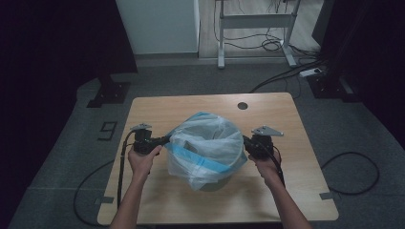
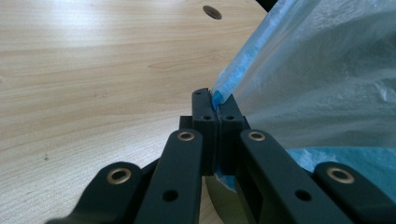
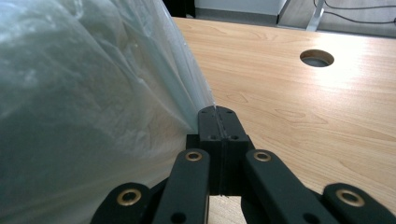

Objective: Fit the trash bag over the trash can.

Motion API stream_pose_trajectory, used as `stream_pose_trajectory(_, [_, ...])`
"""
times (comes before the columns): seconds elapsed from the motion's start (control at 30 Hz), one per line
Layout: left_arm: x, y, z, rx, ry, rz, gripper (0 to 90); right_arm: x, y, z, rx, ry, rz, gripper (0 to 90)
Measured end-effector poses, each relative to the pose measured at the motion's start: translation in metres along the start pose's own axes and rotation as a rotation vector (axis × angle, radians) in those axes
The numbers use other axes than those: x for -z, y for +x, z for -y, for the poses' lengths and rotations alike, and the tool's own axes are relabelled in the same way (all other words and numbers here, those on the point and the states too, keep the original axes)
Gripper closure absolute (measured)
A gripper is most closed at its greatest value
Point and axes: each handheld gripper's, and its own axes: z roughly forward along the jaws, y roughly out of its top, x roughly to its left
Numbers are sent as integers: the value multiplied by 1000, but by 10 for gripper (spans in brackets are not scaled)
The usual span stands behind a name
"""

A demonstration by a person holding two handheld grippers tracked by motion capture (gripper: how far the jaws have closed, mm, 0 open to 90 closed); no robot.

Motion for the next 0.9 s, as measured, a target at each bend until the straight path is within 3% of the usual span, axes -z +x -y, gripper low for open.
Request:
stream_pose_trajectory(0.23, [-3,2,1,15,18,-23,890,-8,1,0,-9,29,5,890])
stream_pose_trajectory(0.63, [4,5,4,22,17,-15,885,-6,-2,6,-29,54,-1,868])
stream_pose_trajectory(0.73, [6,4,4,7,-1,-8,880,-3,-5,7,-42,34,-5,823])
stream_pose_trajectory(0.9, [11,3,4,-16,-49,-1,836,12,-7,11,-65,-58,8,646])
